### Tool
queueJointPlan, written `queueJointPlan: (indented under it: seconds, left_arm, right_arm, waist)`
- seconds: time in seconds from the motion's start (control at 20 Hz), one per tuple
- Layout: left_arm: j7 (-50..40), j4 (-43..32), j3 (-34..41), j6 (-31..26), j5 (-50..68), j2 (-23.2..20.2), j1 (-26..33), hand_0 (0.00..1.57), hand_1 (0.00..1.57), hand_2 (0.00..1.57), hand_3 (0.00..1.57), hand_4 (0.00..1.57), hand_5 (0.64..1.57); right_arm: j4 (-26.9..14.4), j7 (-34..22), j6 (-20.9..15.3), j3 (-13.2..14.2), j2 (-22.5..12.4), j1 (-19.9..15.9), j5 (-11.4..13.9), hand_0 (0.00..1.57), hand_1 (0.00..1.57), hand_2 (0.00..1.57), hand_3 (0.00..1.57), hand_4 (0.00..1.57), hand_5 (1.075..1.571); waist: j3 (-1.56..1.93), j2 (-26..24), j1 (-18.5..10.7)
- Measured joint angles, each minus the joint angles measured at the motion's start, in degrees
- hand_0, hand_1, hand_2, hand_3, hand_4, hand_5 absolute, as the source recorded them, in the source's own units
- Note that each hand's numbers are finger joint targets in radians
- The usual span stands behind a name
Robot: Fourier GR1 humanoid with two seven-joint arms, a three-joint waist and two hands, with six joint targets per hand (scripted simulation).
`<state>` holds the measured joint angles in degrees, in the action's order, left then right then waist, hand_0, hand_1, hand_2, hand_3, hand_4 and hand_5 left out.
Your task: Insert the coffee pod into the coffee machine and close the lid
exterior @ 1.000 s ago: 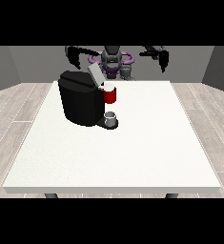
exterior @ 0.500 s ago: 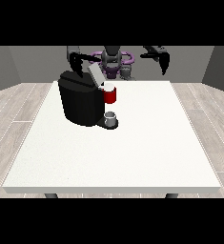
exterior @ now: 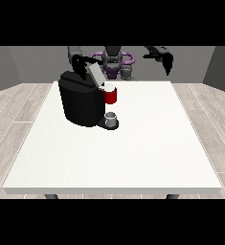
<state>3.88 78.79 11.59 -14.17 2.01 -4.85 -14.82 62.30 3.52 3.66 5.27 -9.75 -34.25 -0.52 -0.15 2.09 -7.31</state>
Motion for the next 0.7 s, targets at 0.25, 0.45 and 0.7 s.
queueJointPlan:
  seconds: [0.25,0.45,0.7]
  left_arm:
    - [-1.58,1.35,-1.0,1.81,-0.22,0.12,-0.11,0.0,0.0,0.0,0.0,0.0,1.571]
    - [-0.88,1.24,-1.6,2.6,-0.67,0.07,-0.16,0.0,0.0,0.0,0.0,0.0,1.571]
    - [-0.43,1.04,-1.34,2.43,-0.29,-1.15,-0.02,0.0,0.0,0.0,0.0,0.0,1.571]
  right_arm:
    - [-1.64,0.81,-0.16,-0.35,0.45,-1.49,1.08,0.0,0.0,0.0,0.0,0.0,1.571]
    - [-2.18,1.41,-0.79,-0.55,1.29,-3.49,1.61,0.0,0.0,0.0,0.0,0.0,1.571]
    - [-3.87,1.07,-0.78,-1.04,1.64,-5.16,2.55,0.0,0.0,0.0,0.0,0.18,1.571]
  waist:
    - [-0.08,0.38,0.21]
    - [-0.05,1.11,0.18]
    - [0.03,1.69,-0.03]
